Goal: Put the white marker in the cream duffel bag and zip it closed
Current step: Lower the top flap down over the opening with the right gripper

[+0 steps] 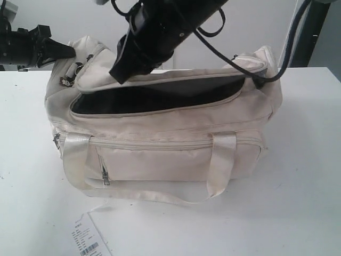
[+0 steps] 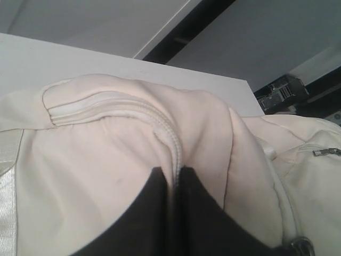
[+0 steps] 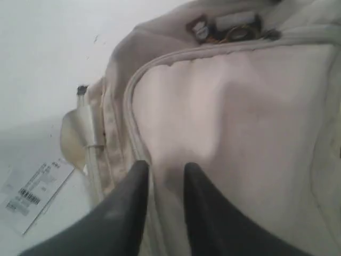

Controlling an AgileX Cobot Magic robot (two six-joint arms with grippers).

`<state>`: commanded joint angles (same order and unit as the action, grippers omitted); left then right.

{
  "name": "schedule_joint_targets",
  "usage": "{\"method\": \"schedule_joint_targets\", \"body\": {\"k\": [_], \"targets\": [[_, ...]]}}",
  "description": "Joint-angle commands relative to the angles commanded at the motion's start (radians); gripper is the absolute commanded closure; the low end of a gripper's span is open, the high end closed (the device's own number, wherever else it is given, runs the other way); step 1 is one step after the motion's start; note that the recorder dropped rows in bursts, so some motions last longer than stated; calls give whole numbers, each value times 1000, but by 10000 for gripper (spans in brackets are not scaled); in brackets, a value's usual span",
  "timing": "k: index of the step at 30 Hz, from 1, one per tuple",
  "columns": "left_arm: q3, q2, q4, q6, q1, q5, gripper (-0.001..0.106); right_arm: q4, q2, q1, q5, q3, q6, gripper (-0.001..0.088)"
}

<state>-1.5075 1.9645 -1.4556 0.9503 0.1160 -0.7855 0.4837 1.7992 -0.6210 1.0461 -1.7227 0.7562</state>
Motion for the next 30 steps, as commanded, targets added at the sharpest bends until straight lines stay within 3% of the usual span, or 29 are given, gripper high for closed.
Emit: {"method": "schedule_joint_targets", "body": {"k": [3, 7, 11, 13, 16, 18, 22, 27, 30], "targets": [[0, 0, 0, 3, 0, 0, 1050, 63, 8, 0, 76, 0, 2, 277], [0, 0, 0, 16, 0, 0, 1050, 213, 8, 0, 172, 0, 50, 278], [0, 0, 0, 18, 0, -2, 1050, 360, 6, -39, 149, -2, 251, 303], [0, 0, 0, 18, 0, -2, 1050, 332, 6, -73, -69, -2, 296, 331], [0, 0, 0, 19, 0, -11, 1050, 169, 35, -150, -468, -2, 303, 410], [0, 0, 0, 27, 0, -11, 1050, 41, 72, -174, -584, -2, 285, 412], [0, 0, 0, 27, 0, -11, 1050, -71, 167, -176, -625, -53, 191, 366], [0, 0, 0, 37, 0, -11, 1050, -367, 291, -176, -479, -221, 17, 307], [0, 0, 0, 37, 0, -11, 1050, -419, 329, -176, -441, -263, 33, 268]]}}
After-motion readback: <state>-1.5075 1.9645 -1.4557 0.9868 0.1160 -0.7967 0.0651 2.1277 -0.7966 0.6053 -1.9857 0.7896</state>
